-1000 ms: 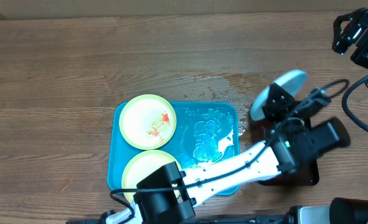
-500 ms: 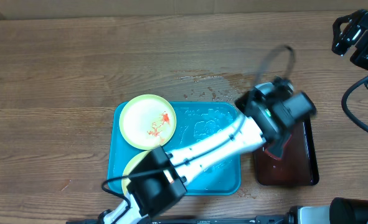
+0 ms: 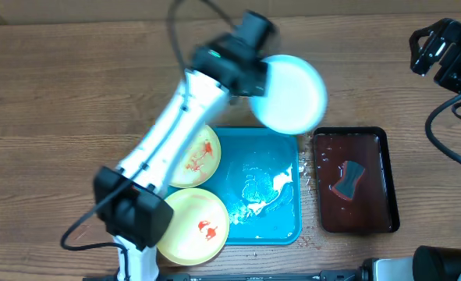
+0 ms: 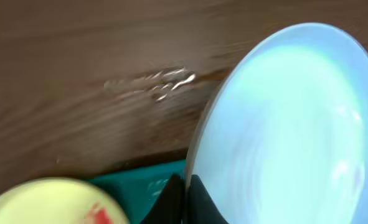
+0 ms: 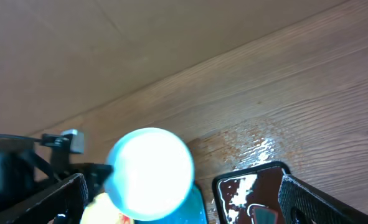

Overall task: Clean dirty plates on tray and stack at the side
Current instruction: 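Carry the white plate left and set it on the table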

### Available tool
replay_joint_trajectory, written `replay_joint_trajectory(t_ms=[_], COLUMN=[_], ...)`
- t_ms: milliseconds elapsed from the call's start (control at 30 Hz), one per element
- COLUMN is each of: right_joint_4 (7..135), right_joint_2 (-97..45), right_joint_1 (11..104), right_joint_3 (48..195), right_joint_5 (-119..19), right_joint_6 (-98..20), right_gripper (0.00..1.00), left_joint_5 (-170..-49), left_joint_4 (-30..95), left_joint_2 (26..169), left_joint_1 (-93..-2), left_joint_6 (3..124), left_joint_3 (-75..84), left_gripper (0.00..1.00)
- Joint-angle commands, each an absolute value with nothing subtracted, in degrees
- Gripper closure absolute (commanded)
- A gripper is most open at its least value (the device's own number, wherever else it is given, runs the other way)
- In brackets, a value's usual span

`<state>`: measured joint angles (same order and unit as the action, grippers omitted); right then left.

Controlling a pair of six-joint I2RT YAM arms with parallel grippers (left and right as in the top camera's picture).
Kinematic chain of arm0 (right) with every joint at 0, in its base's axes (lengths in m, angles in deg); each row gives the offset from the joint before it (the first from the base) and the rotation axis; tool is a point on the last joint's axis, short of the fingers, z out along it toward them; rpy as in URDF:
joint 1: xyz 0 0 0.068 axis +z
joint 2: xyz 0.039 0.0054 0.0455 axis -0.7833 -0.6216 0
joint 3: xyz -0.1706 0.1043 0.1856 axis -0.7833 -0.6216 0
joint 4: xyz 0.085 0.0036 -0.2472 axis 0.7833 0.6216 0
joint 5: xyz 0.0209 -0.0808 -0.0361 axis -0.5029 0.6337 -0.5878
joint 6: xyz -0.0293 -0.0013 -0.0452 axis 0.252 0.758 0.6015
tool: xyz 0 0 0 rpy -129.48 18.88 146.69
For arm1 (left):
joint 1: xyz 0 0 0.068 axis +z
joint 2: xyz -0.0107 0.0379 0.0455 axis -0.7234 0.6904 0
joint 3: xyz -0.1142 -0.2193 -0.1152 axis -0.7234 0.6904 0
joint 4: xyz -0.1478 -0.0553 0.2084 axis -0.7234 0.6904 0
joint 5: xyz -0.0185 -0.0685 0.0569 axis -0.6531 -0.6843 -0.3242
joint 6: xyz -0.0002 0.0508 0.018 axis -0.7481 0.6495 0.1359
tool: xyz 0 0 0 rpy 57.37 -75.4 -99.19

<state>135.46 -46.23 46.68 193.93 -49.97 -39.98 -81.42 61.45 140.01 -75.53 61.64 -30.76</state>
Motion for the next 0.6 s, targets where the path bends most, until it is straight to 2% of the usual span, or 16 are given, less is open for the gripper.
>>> replay_joint_trajectory(t_ms=[0,233,567], right_joint_4=[135.4,135.4,135.4], right_joint_2=[-46.8,-47.3,-49.2], right_joint_1=[46.3,46.3,46.4], right_joint_3=[193.1,188.8,186.7], right_joint_5=[-52.8,-55.4,-58.0], right_joint_6=[-40.0,-39.9,-39.7], right_gripper=[0.0,0.0,0.0], left_joint_5=[-91.1,-93.4,-97.3], left_joint_4=[64.4,63.9,44.0], left_joint_2=[139.1,136.4,115.9], left_joint_1=[-67.8,-54.0,-32.7], left_joint_6=[58.0,58.1,55.1], left_joint_3=[-30.2,-21.4,12.9], left_gripper=[0.95,0.95,0.95])
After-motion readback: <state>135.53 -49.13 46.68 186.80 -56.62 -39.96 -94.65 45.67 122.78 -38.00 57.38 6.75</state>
